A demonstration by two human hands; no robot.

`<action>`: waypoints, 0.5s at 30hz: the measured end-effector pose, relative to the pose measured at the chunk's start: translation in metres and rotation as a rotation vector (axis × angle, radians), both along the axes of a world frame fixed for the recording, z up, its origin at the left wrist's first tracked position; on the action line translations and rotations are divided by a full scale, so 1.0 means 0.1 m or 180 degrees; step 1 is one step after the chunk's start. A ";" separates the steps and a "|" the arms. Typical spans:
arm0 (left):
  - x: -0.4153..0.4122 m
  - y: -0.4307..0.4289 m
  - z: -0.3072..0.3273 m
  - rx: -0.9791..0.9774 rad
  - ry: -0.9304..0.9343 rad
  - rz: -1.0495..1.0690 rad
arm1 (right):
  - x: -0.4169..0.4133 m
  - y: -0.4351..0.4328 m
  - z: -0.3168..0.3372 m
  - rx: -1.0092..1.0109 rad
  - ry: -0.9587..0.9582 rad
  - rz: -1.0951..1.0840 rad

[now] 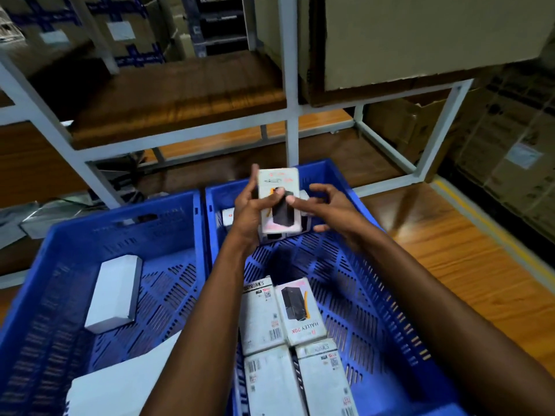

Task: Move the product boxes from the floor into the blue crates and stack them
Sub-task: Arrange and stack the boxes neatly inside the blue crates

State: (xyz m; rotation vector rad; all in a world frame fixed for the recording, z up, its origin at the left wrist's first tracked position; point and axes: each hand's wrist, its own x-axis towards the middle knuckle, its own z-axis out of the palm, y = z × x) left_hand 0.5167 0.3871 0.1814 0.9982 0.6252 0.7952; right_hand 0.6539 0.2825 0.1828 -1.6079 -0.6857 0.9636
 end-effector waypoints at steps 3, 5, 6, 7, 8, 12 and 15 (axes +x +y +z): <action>0.02 -0.06 0.01 0.0483 0.0281 -0.0507 | 0.08 -0.01 0.03 0.0535 0.0086 -0.0025; 0.03 -0.10 -0.02 0.0592 0.0335 -0.0728 | 0.08 -0.04 0.04 0.0740 0.0180 0.0116; 0.04 -0.10 -0.03 0.0607 0.0343 -0.0778 | 0.08 -0.05 0.05 0.0756 0.0191 0.0128; 0.05 -0.10 -0.03 0.0616 0.0357 -0.0787 | 0.06 -0.04 0.04 0.0762 0.0192 0.0082; 0.05 -0.10 -0.04 0.0620 0.0386 -0.0749 | 0.05 -0.04 0.05 0.0794 0.0177 -0.0013; 0.05 -0.07 -0.05 0.0533 0.0407 -0.0589 | 0.08 -0.04 0.07 0.0980 -0.0034 0.0141; 0.07 -0.08 -0.05 0.0474 0.0418 -0.0578 | 0.08 -0.10 0.13 0.0929 -0.0315 0.0267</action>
